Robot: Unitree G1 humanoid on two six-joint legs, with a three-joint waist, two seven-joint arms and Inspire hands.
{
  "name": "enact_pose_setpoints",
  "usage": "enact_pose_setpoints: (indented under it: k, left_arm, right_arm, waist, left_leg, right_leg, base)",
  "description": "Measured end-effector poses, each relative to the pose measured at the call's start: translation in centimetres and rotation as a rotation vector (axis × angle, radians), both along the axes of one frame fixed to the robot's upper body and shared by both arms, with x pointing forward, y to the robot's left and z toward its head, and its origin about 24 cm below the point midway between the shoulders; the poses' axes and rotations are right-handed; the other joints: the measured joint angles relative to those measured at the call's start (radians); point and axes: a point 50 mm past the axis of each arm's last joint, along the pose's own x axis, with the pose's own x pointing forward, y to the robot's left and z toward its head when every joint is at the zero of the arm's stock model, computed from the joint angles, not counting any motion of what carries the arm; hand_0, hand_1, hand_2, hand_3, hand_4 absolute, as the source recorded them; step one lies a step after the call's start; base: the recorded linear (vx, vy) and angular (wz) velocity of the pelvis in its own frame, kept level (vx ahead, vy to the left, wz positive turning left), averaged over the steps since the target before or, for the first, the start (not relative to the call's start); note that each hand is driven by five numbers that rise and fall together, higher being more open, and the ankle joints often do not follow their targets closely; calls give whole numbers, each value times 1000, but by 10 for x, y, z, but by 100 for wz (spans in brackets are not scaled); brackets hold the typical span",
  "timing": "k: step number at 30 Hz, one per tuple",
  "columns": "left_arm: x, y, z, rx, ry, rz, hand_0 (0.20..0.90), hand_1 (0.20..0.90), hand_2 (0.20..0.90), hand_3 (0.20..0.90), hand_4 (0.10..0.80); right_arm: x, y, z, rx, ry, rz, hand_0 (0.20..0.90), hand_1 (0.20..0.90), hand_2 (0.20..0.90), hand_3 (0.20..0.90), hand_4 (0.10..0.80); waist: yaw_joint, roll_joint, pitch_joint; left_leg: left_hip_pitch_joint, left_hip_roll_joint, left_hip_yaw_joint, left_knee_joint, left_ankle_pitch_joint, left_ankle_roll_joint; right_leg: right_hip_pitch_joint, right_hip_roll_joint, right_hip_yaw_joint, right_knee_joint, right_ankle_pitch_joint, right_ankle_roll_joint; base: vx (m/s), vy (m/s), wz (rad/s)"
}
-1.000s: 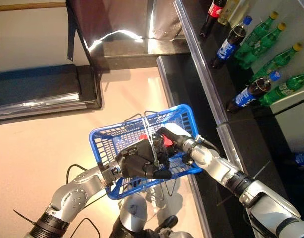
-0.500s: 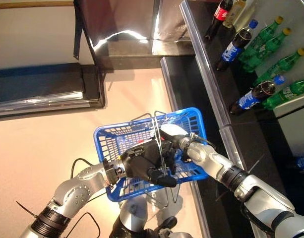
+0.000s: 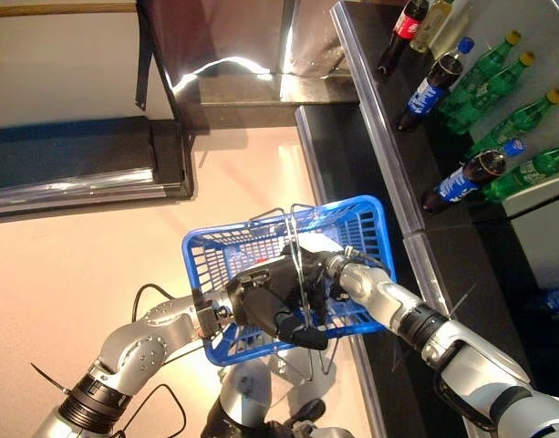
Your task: Pick up the drink and place into the basket.
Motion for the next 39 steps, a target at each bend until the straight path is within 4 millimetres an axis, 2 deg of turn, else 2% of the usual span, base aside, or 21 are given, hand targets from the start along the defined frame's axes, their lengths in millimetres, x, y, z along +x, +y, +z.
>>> enact_pose_setpoints:
  k: [12,20,30,39]
  left_arm:
    - [-1,5,-1,40,10,-1,300,300,300,200,100]
    - [0,5,-1,41,11,4,300,300,300,200,100]
    - [1,5,-2,47,12,23,300,300,300,200,100]
    - [3,2,-4,60,8,66,300,300,300,200,100]
  right_arm:
    - [-2,7,-1,19,5,9,900,900,900,900,800]
    - [1,5,3,48,-10,-20,900,900,900,900,800]
    - [1,8,6,57,-18,-12,900,900,900,900,800]
    - [0,11,10,77,-26,-2,900,900,900,900,800]
  waist:
    - [0,0,0]
    - [-9,0,0]
    - [-57,0,0]
    - [-75,-1,0]
  left_leg:
    - [1,0,5,0,0,0]
    - [3,2,14,1,0,1]
    - [13,6,40,1,1,7]
    - [17,14,63,1,-5,7]
  right_leg:
    - [0,-5,2,0,0,0]
    - [-3,-5,9,2,0,0]
    - [-8,-2,34,2,4,-1]
    - [-17,1,57,3,6,-3]
  base:
    - [0,0,0]
    - [-7,4,-2]
    - [-26,19,-8]
    - [-8,4,-7]
